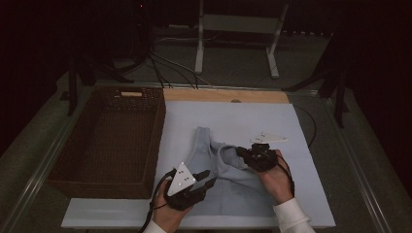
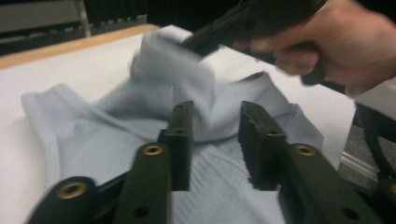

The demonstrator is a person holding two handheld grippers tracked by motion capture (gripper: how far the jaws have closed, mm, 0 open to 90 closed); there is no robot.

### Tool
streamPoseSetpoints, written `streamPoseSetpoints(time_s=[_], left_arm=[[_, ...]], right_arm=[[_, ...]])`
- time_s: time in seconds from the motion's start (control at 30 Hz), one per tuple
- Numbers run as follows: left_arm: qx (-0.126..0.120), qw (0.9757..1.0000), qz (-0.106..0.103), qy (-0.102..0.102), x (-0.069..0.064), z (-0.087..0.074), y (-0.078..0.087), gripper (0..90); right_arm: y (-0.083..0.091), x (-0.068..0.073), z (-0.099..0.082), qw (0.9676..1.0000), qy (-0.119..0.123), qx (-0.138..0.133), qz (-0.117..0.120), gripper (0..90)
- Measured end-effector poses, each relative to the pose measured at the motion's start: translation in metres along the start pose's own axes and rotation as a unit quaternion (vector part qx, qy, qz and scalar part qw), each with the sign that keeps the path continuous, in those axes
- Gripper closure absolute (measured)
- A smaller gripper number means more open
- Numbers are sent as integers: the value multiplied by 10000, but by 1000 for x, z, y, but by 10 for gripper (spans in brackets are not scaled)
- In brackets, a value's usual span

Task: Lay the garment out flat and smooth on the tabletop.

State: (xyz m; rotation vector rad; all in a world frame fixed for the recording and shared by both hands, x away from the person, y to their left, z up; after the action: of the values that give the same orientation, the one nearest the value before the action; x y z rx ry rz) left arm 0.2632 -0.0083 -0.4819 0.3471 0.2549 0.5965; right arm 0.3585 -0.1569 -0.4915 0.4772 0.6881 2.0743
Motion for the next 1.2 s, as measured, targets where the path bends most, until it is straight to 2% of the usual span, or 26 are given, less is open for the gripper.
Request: streamPoseSetpoints(time_s=[0.13, 0.27, 0.53, 0.7, 1.03, 1.2], left_arm=[[115, 9998, 95, 98, 6, -7, -2, 592], [208, 9995, 165, 198, 11, -14, -2, 566], [261, 9989, 227, 313, 17, -17, -3, 525], [270, 9987, 233, 362, 19, -19, -4, 487], [262, 9980, 295, 501, 24, -21, -4, 375], [270, 9977, 323, 532, 26, -23, -3, 347]], right_arm=[[6, -9, 7, 9997, 43, -148, -201, 886], [11, -17, 14, 9988, 95, -256, -394, 886], [18, -25, 24, 9972, 177, -395, -607, 886], [20, -29, 25, 9966, 162, -424, -691, 886], [19, -47, 22, 9951, 71, -362, -922, 881], [16, -57, 19, 9928, 55, -294, -1161, 870]])
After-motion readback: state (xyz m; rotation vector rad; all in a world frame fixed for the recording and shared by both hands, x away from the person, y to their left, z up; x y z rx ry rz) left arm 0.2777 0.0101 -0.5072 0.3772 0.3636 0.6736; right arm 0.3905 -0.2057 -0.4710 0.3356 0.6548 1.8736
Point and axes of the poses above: each handheld gripper's, and its own axes: y roughly backward along the jaws, z roughly out of its top, x roughly to its left, the point moved 9 cm from there along -y, roughly forward along the jaws, and after that the axes turned 3 degrees about -z, right-handed, at the moved point
